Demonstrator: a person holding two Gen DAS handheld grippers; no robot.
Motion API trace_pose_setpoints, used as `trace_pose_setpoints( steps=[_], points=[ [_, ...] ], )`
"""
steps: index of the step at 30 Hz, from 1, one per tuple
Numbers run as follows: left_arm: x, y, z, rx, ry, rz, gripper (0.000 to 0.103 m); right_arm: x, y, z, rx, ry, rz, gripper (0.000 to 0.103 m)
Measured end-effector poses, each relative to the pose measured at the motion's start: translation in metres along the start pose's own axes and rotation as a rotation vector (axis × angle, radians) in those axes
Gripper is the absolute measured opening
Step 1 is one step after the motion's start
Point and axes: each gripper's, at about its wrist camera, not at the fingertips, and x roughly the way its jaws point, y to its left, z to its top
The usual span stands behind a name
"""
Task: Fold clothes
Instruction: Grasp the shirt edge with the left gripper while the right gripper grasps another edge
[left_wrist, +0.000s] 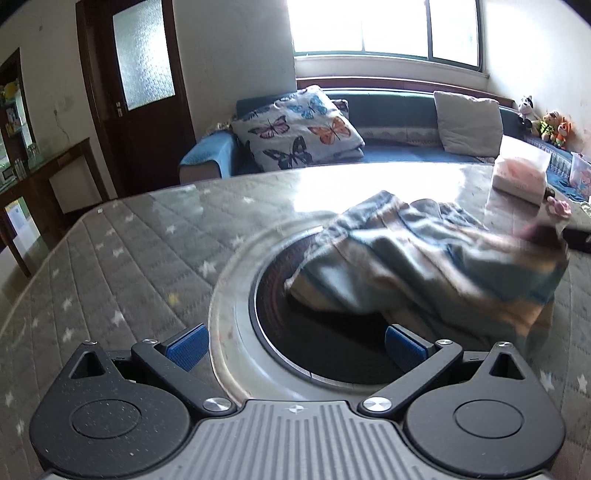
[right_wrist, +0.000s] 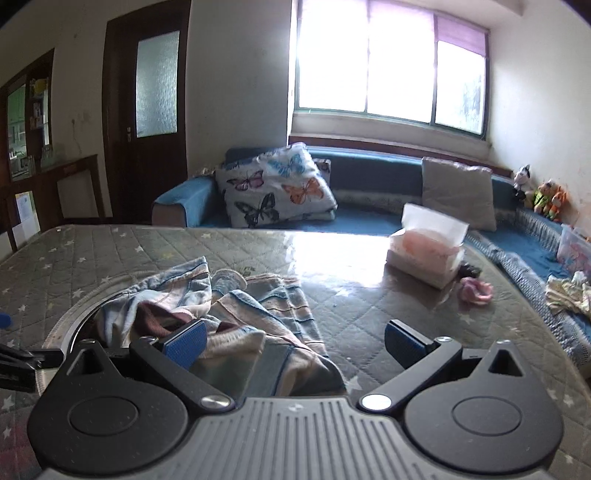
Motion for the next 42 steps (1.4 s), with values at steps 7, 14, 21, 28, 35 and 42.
trace_pose_setpoints(
  steps=[7,14,21,28,35,42],
  points=[
    [0.009,-0.005,0.033,0.017,-0.035,-0.016,0.103,0.024,0.024,-0.017,-0.103,0.110,0.131,0.103],
    [0.033,-0.031,0.068,0.027,-0.036,-0.076,0.103,0.026,0.046,-0.035,-0.169,0.158,0.230,0.103],
    [0.069,-0.068,0.092,0.038,0.026,-0.161,0.103,0.016,0.059,-0.033,-0.238,0.127,0.304,0.103],
    [0.109,-0.080,0.097,0.002,0.163,-0.237,0.083,0.004,0.069,-0.027,-0.271,0.097,0.377,0.103],
    [0.114,-0.085,0.097,0.010,0.224,-0.294,0.045,-0.005,0.069,-0.021,-0.265,0.081,0.409,0.094],
    [0.093,-0.063,0.087,-0.014,0.193,-0.330,0.004,-0.014,0.066,-0.019,-0.249,0.080,0.420,0.089]
  ],
)
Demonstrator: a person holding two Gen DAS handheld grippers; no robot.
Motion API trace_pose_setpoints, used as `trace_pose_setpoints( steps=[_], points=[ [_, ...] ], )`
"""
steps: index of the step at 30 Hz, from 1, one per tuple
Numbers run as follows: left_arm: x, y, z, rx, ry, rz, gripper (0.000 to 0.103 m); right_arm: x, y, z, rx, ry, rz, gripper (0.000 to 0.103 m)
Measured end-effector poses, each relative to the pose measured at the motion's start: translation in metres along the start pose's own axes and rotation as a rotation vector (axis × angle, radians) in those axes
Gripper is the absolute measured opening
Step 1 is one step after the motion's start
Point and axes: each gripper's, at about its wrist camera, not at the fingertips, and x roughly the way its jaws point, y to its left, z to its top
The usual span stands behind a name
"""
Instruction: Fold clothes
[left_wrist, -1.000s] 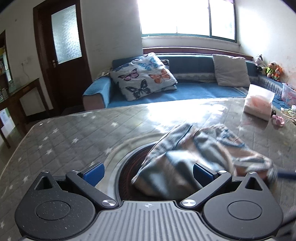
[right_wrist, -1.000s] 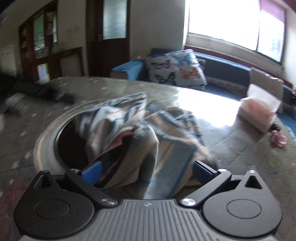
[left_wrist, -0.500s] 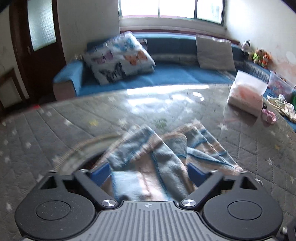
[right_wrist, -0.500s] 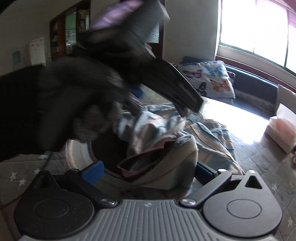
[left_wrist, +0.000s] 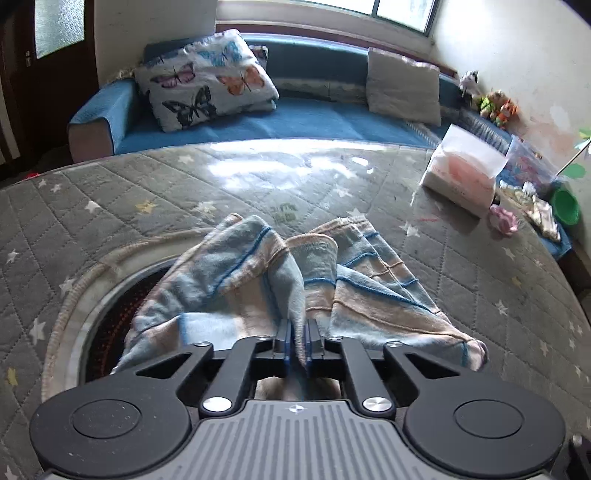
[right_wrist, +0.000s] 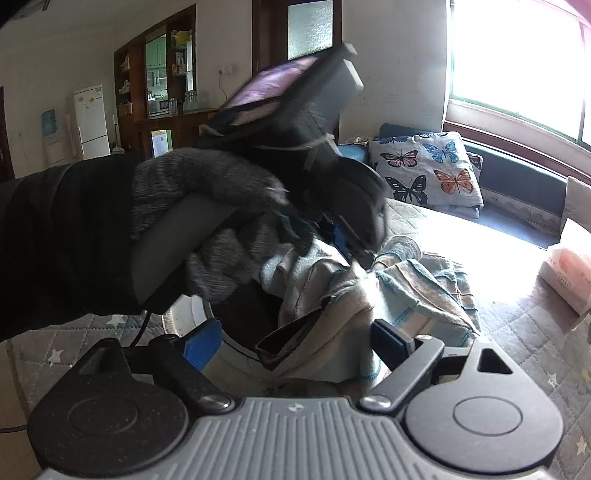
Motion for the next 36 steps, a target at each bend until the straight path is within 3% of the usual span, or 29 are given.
trace_pose_setpoints(
  steps=[5,11,18,24,29,34,36],
  points=[
    [-0.047,0.025,-0.022,-0.041,-0.080,0.023,0.003,-0.011,-0.002,-0.002,0.041,-0.008,0.008,0.088],
    [-0.107,0.064,-0.073,-0.122,-0.130,0.066,0.002,-0.024,0.000,-0.003,0.050,-0.009,0.014,0.088],
    [-0.152,0.091,-0.150,-0.209,-0.100,0.090,0.002,-0.035,-0.005,0.004,0.069,-0.023,-0.015,0.088],
    [-0.162,0.092,-0.204,-0.225,-0.005,0.074,0.000,-0.017,-0.025,0.021,0.116,-0.008,-0.074,0.082],
    [-0.162,0.097,-0.218,-0.212,0.032,0.081,0.001,0.022,-0.038,0.034,0.154,0.047,-0.100,0.071],
    [-0.166,0.108,-0.202,-0.206,-0.028,0.117,0.005,0.064,-0.044,0.038,0.147,0.089,-0.138,0.069],
    [-0.164,0.112,-0.192,-0.201,-0.053,0.132,0.011,0.078,-0.045,0.038,0.143,0.103,-0.161,0.067]
  ],
)
